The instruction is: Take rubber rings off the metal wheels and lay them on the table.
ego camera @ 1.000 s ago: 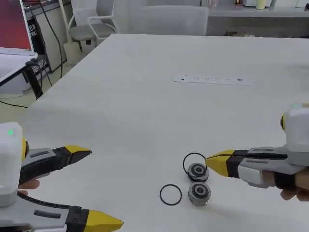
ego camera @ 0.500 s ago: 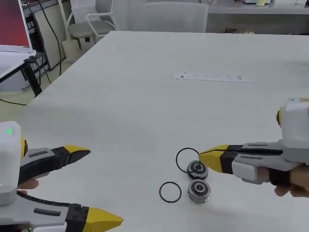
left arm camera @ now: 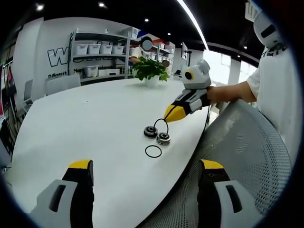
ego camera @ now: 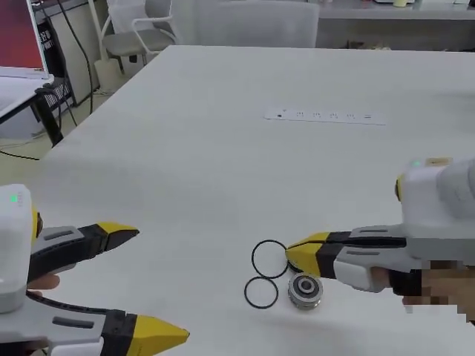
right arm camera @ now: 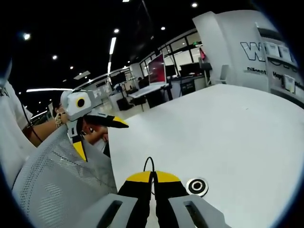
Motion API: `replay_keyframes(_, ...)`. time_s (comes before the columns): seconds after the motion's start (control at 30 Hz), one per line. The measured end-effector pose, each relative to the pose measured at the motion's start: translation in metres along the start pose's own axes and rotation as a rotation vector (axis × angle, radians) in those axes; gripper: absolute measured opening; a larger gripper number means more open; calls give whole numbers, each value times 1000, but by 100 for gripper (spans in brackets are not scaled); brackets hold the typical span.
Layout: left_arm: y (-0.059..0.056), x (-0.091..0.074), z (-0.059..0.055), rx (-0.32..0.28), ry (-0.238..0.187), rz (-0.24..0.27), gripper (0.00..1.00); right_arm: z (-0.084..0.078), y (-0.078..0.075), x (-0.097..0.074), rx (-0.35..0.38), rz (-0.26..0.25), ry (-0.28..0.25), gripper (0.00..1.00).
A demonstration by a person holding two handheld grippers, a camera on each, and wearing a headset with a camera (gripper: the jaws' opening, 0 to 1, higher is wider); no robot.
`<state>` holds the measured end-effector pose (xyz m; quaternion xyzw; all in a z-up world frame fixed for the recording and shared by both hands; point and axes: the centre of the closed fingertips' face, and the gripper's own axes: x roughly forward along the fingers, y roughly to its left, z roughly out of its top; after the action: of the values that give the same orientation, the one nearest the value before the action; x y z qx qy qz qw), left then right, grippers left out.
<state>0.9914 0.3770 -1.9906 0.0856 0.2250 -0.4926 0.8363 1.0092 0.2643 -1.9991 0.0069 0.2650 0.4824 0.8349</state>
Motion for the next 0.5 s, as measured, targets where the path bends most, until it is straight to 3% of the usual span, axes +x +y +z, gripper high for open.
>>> replay_keyframes(0.13,1,0,0,-3,-3,2,89,-10,7,9,-11,18,37,0)
replay_keyframes(0.5,2,-1,1,-17,-15,8,88,-30,6,25,-38,9,104,0)
